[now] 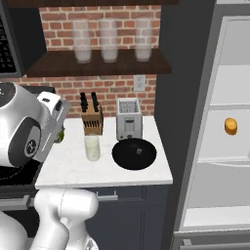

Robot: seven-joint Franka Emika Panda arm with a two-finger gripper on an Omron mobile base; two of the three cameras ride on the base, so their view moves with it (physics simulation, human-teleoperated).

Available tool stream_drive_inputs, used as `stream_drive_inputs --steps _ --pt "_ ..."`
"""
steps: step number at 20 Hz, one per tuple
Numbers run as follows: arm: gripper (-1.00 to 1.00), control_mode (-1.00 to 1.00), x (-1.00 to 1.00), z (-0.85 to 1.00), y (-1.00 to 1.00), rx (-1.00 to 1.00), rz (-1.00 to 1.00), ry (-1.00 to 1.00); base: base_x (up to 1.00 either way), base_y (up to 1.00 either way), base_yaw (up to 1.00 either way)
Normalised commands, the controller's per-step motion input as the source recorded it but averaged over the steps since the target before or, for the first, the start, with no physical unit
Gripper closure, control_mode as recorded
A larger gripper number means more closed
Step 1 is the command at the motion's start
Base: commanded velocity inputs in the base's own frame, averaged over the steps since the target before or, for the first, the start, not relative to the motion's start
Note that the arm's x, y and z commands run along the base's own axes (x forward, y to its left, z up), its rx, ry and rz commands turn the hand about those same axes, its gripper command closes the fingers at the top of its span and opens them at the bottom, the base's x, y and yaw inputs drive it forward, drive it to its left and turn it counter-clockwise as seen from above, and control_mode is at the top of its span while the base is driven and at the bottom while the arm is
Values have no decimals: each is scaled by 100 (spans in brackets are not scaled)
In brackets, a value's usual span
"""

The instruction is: Grab a lemon wedge from the fridge and one ice cube from the ice bowl, and put them in the glass of lemonade.

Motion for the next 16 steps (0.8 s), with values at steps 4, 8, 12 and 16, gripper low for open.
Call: stream_drive_inputs --steps 4,8,12,16 --pt "100 -100 1 -14 -3 -41 33 1 0 0 0" --pt "100 -100 0 -23 -1 -44 31 0 0 0 0" --pt "100 -100 0 -21 0 -41 24 0 0 0 0" --pt "100 -100 6 -6 0 -35 18 0 0 0 0"
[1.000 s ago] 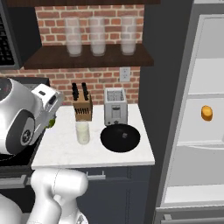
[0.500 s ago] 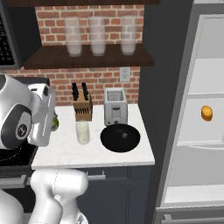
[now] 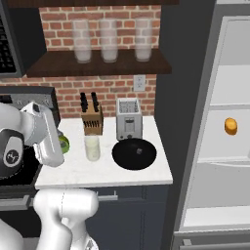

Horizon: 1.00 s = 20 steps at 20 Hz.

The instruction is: Grab a lemon wedge from the fridge and one ice cube from the ice bowl, and put them in the glass of lemonade.

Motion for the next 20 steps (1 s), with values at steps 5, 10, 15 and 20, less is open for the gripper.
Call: stream_drive_inputs --steps 5,10,15,20 --pt "100 -100 18 0 1 -22 9 4 0 0 0" --pt "100 -100 18 0 1 -3 0 1 0 0 0" --pt "100 -100 18 -1 2 0 0 0 0 0 0" --pt "100 -100 28 -10 16 -1 0 0 0 0 0"
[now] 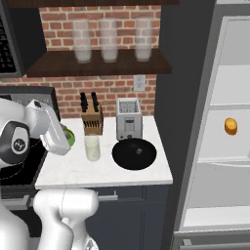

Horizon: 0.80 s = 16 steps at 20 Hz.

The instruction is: Grab a lemon wedge from the fridge and one ice cube from the ice bowl, and put them in the glass of lemonade.

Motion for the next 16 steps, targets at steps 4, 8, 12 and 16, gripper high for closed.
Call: stream_drive_inputs --steps 4,8,12,16 --pt "100 -100 22 -24 14 -6 0 0 0 0 0" --pt "100 -100 36 -31 4 -6 0 0 0 0 0" --pt "100 -100 38 -13 0 -3 0 0 0 0 0" --pt "100 -100 42 0 2 -1 0 0 0 0 0"
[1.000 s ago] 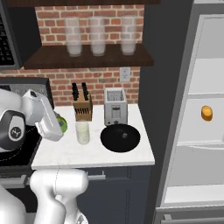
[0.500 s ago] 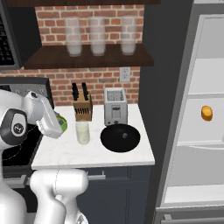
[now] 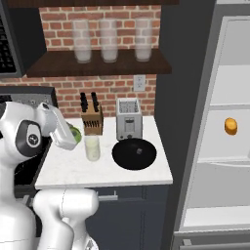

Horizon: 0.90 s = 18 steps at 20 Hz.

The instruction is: Grab a lemon wedge from the fridge and one ice cube from the ice bowl, and put them in the glass of lemonade.

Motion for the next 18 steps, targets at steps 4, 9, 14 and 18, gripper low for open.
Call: stream_drive_inputs --steps 4,9,14,18 --pt "100 -100 41 0 8 0 0 0 0 0 0" --pt "100 -100 33 0 10 -1 0 0 0 0 0" --pt "100 -100 22 -1 4 -2 0 0 0 0 0" --pt "100 -100 21 -4 1 -1 0 0 0 0 0"
